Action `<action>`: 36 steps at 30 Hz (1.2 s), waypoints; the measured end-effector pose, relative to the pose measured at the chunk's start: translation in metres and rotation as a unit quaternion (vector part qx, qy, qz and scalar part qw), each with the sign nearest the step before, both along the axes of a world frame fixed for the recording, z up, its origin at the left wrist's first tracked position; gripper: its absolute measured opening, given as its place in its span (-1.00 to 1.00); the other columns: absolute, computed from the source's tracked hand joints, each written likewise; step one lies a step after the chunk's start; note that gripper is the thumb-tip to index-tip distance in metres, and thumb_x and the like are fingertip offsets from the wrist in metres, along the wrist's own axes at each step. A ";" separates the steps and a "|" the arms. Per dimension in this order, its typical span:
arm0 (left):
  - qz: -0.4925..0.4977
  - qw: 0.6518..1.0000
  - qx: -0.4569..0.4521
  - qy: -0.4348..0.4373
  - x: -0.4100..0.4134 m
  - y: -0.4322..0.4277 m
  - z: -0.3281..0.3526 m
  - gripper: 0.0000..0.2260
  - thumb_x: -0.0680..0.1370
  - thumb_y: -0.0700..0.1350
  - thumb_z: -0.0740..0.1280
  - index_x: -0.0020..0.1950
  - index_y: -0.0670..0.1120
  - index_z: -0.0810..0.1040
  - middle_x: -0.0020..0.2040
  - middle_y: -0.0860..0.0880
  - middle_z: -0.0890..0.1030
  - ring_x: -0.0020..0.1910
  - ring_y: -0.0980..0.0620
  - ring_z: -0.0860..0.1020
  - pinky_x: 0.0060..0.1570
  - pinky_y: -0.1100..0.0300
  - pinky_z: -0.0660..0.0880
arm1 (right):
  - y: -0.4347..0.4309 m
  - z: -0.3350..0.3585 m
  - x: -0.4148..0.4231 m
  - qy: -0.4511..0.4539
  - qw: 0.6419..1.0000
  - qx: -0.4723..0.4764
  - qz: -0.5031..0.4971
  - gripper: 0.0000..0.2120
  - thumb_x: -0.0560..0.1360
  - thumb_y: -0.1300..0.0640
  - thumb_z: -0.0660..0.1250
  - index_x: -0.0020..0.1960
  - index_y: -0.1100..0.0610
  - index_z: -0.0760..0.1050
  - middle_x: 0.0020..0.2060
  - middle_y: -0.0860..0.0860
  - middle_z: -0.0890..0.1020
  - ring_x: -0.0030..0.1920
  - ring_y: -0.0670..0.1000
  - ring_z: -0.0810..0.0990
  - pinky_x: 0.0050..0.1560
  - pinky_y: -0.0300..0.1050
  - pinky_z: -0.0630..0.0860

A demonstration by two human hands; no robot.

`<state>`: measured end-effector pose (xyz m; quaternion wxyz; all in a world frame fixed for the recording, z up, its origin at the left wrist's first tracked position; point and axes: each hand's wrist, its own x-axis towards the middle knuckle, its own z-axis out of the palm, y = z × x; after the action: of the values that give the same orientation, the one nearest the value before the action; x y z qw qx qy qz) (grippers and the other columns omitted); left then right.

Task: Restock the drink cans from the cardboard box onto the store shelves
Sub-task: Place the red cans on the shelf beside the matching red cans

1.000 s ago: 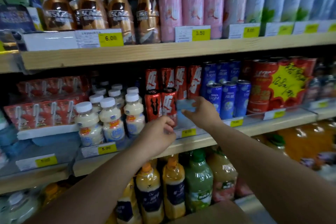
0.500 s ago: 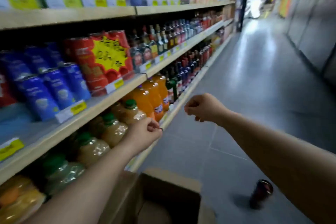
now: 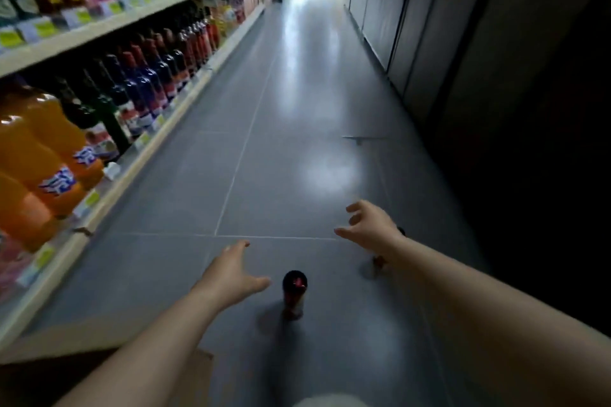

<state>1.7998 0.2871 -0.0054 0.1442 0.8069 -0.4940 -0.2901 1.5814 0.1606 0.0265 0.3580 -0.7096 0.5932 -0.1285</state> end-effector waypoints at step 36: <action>0.065 0.996 -0.057 -0.006 0.002 -0.061 -0.017 -0.56 0.37 -0.04 0.48 0.18 -0.12 0.48 0.14 -0.16 0.60 0.13 -0.14 0.55 0.03 0.10 0.50 | -0.059 -0.097 -0.007 -0.052 0.989 -0.108 -0.092 -0.42 0.37 0.09 0.48 0.34 0.10 0.39 0.22 0.15 0.39 0.23 0.16 0.44 0.27 0.01 0.42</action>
<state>1.8018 0.2256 -0.0229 0.2059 0.8295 -0.4570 -0.2463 1.5744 0.1017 -0.0702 0.2966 -0.6786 0.6192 -0.2610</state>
